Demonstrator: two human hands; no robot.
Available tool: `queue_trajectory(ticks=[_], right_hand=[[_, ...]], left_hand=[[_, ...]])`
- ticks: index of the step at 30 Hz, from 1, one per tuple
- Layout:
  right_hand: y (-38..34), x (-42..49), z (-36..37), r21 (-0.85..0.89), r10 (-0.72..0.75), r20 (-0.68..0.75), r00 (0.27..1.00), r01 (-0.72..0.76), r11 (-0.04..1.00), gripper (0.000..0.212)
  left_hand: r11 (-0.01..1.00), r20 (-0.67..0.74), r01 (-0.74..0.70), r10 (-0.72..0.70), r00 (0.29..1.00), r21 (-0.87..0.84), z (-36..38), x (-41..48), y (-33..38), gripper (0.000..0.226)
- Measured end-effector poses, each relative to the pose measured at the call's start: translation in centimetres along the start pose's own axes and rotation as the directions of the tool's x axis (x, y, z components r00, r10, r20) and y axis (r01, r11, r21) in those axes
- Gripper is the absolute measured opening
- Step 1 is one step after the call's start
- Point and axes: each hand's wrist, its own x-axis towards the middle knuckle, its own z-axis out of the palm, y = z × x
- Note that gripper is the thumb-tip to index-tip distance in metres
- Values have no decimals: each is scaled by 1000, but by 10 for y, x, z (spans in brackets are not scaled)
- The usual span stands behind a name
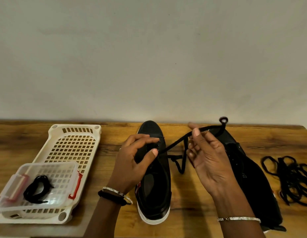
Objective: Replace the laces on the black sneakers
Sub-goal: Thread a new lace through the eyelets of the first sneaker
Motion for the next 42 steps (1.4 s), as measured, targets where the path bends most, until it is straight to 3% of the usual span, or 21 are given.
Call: queue_trajectory(ticks=[4, 7, 10, 13, 17, 20, 24, 27, 30, 34, 42], right_hand=[[4, -7, 12, -189, -28, 144, 989, 55, 980, 23], [7, -9, 17, -193, -40, 175, 984, 75, 978, 17], [2, -7, 13, -63, -45, 103, 994, 51, 997, 18], [-9, -2, -1, 114, -56, 17, 998, 53, 992, 20], [-21, 5, -23, 304, -109, -16, 994, 109, 946, 27], [-24, 11, -33, 394, -156, 5, 988, 141, 908, 53], [-23, 14, -39, 453, -172, -4, 985, 155, 878, 54], [-24, 9, -34, 366, -165, -14, 986, 158, 917, 44], [-19, 2, -18, 79, -149, -21, 989, 151, 985, 21], [-3, -5, 6, -140, -94, 102, 990, 107, 984, 17], [0, -8, 18, -107, 19, 208, 978, 3, 994, 12]], left_hand=[[998, -5, -51, 51, 999, 32, 18, 3, 7, 35], [994, -72, -73, 79, 994, 79, 23, 4, 6, 28], [996, -149, -41, 53, 987, 82, 18, 4, 7, 19], [976, -261, 12, 46, 964, 216, 12, 3, 3, 14], [948, -443, 193, -64, 894, 254, 5, 2, -3, 12], [925, -461, 291, -152, 874, 246, 6, 0, -6, 11], [909, -448, 343, -211, 869, 238, 10, -2, -10, 10], [941, -404, 283, -190, 895, 184, 9, 0, -8, 8], [975, -348, 113, -40, 937, 190, 7, 3, 0, 25], [971, -193, -78, 123, 974, 226, 12, 4, 21, 31], [977, -154, -118, 146, 977, 176, 15, 6, 15, 25]])
